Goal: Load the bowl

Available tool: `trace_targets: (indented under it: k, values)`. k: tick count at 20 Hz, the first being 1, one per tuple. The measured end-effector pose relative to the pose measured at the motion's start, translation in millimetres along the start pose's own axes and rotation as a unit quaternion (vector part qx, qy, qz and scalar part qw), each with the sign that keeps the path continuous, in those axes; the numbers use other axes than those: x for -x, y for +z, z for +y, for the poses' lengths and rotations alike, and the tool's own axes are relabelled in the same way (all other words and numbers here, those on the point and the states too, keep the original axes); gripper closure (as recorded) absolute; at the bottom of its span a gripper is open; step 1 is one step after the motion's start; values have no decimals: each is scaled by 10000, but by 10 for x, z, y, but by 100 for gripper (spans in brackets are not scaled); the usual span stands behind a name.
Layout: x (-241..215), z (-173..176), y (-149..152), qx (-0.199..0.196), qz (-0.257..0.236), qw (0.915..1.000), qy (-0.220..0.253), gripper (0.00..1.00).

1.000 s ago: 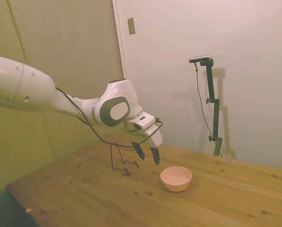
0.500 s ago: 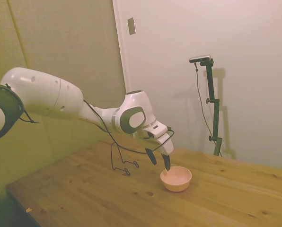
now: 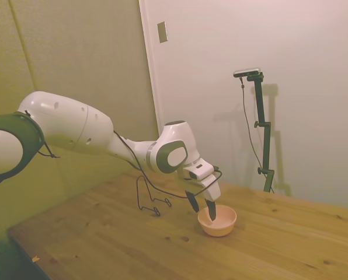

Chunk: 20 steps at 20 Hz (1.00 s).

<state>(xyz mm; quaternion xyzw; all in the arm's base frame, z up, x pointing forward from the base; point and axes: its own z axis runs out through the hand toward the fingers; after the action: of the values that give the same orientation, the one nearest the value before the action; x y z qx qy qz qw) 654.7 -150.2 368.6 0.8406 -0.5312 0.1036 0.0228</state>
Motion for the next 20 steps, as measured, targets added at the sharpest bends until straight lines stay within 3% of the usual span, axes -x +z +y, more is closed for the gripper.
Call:
trace_targets:
  k: [20]
  values:
    - [-25, 34, 40, -47, -122, 9999, 74, 100]
